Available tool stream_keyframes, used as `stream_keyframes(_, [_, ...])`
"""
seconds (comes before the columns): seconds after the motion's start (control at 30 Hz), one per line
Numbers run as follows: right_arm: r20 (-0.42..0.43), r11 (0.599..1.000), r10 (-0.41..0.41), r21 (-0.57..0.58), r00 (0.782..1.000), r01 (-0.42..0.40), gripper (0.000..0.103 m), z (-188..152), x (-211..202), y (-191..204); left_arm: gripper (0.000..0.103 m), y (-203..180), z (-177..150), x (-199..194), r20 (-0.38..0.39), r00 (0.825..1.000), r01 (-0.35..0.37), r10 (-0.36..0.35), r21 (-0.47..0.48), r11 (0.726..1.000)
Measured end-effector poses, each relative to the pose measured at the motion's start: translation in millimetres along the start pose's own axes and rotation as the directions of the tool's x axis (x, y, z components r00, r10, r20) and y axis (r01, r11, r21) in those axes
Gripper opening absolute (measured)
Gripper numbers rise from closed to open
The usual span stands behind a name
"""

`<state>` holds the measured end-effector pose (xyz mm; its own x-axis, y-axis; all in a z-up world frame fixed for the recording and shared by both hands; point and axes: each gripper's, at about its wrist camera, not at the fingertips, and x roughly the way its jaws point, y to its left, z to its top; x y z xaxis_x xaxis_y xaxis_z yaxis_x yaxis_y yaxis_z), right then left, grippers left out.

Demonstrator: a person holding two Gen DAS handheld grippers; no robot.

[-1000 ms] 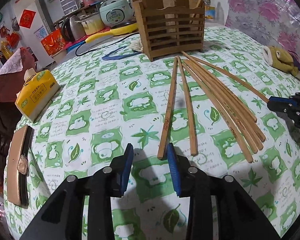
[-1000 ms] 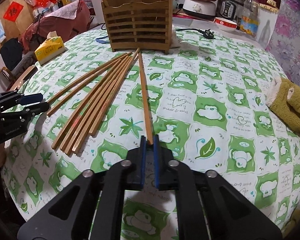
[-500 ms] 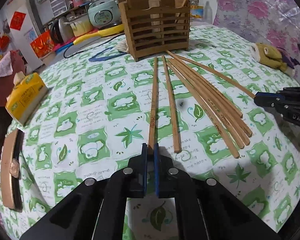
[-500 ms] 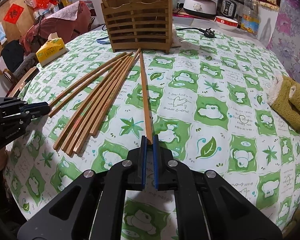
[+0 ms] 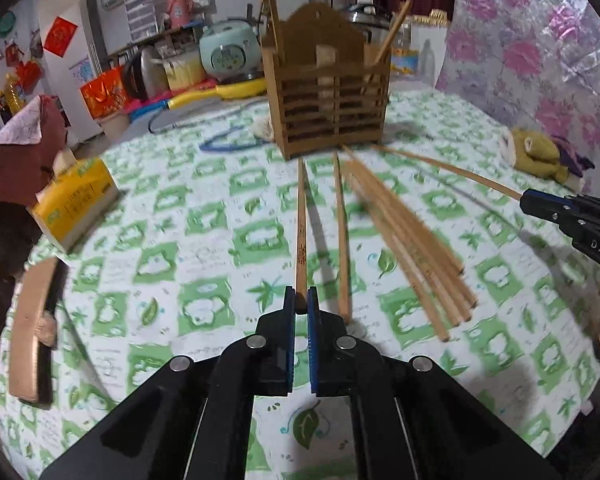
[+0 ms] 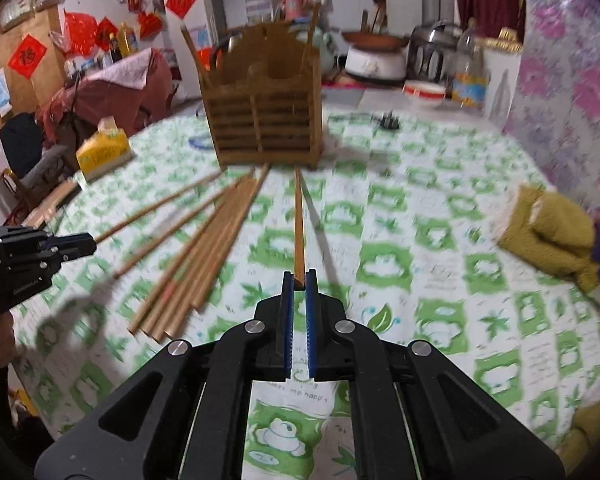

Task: Organize utensils
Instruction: 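Carry both chopsticks up and lower them into the wooden holder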

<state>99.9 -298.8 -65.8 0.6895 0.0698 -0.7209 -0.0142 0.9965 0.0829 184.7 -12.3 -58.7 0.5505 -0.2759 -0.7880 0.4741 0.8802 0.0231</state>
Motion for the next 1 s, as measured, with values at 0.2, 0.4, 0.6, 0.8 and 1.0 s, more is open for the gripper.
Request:
stream_keyframes(0.2, [0.13,1.0,-0.001,0.01,0.992,0.0,0.006,33,-47,3,0.006,-2,30,-43,0.093,0.996,0.006,-0.005,-0.01,1.0])
stream_keyframes(0.4, [0.187,1.0,0.014,0.005,0.982,-0.016,0.006,65,-73,11,0.006,0,74,-72,0.149,0.988,0.033,-0.027,-0.034,0.999])
stream_keyframes(0.6, [0.221,1.0,0.016,-0.02,0.975,-0.012,0.006,98,-80,22,0.006,-2,120,-81,0.171,0.984,0.053,-0.045,-0.043,0.998])
stream_keyframes(0.8, [0.297,0.999,0.044,-0.008,0.954,-0.044,0.006,141,-86,24,0.006,-7,174,-101,0.246,0.969,0.045,-0.037,-0.024,0.999])
stream_keyframes(1.0, [0.46,0.995,0.029,0.069,0.887,-0.068,0.006,189,-91,20,0.006,-6,228,-124,0.397,0.918,0.007,0.02,-0.068,0.998])
